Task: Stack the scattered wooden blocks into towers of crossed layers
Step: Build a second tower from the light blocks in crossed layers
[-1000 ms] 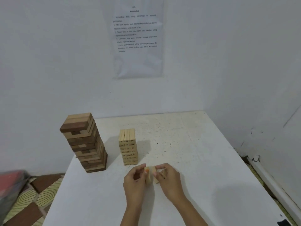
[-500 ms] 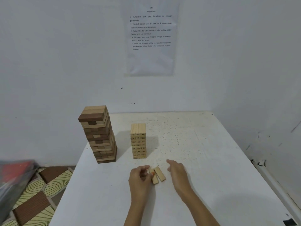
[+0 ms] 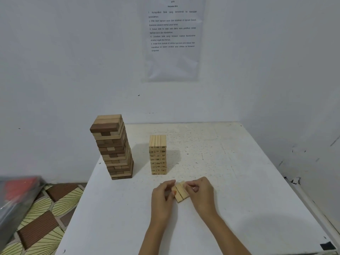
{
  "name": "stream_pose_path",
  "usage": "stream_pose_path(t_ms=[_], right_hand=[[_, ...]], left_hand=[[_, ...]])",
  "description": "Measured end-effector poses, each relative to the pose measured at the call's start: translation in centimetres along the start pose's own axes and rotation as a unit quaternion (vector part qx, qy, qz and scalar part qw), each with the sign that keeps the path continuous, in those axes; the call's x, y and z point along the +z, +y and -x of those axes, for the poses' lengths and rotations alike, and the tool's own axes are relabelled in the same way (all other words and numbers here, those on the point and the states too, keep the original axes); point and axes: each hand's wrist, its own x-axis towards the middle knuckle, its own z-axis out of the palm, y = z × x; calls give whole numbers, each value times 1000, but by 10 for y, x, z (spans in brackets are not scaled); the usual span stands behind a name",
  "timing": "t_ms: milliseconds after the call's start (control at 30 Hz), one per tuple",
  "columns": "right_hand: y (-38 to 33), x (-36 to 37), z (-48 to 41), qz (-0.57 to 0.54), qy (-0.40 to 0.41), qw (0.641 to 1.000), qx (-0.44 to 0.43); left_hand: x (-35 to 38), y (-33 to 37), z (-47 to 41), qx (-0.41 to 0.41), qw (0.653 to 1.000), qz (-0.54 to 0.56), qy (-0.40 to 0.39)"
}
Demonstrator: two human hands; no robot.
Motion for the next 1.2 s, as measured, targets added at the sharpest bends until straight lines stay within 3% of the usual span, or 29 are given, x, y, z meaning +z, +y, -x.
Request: stream_pose_path(t_ms=[100,233,467,567,633,733,800,1200], right_hand=[[2,-4,6,17,-64,998,-15],[11,-9,12,155,-161,969,-103],[20,-17,0,93,-184,961,-184],[26,-22,-1,164,-164,953,-196],[33,-22,3,259,-157,936,-179],[40,-15,17,363,-137,904,-181],[44,-7,23,392,-115,896,-174],[45,5,28,424,-75,885,-177]], left_hand=[[4,-5,2,4,1000,7,14],[5,-9,1,7,1000,19,18],[-8,-10,6,14,999,29,5],[-14,-12,11,64,990,-125,27],[-17,-17,12,93,959,-269,-12],[-14,-26,13,100,919,-373,-78],[-7,-28,14,134,908,-392,-65],[0,-26,16,120,913,-382,-80]])
